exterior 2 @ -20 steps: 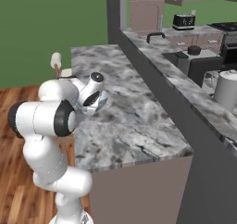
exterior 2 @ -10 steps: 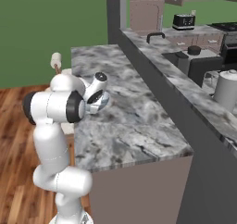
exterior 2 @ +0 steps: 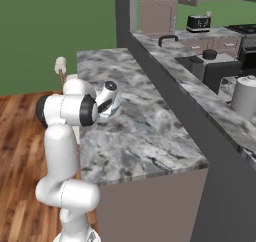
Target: Pick up the bowls from the cabinet and place each bowl in front of a stool on the dining counter.
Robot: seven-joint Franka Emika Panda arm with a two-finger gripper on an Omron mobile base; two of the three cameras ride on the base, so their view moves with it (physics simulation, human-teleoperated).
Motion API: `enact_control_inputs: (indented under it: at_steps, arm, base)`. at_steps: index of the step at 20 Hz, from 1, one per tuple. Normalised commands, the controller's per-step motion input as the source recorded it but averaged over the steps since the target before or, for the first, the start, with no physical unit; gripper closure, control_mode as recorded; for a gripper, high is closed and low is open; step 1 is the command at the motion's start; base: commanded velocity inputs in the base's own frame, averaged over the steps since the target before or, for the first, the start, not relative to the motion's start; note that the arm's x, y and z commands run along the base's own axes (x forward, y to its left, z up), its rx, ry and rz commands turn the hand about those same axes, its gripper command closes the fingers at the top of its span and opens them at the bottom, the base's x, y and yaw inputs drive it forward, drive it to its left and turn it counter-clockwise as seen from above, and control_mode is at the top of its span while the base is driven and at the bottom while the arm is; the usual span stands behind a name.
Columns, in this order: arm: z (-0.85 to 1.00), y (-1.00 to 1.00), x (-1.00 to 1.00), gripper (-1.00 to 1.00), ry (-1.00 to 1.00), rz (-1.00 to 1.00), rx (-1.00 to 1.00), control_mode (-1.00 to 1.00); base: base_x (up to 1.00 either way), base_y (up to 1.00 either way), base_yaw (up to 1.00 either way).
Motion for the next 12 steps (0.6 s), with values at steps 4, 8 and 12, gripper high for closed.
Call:
enact_control_inputs:
  at_steps: [4, 8, 12]
  arm:
    - [0.00, 0.04, 0.00, 1.00, 0.02, 0.00, 0.00, -1.00]
    - [0.00, 0.00, 0.00, 1.00, 0.00, 0.00, 0.00, -1.00]
    - [0.00, 0.00, 0.00, 1.00, 0.00, 0.00, 0.00, -1.00]
  base:
    - [0.00, 0.00, 0.00]
    - [0.00, 0.00, 0.00]
    - [0.00, 0.00, 0.00]
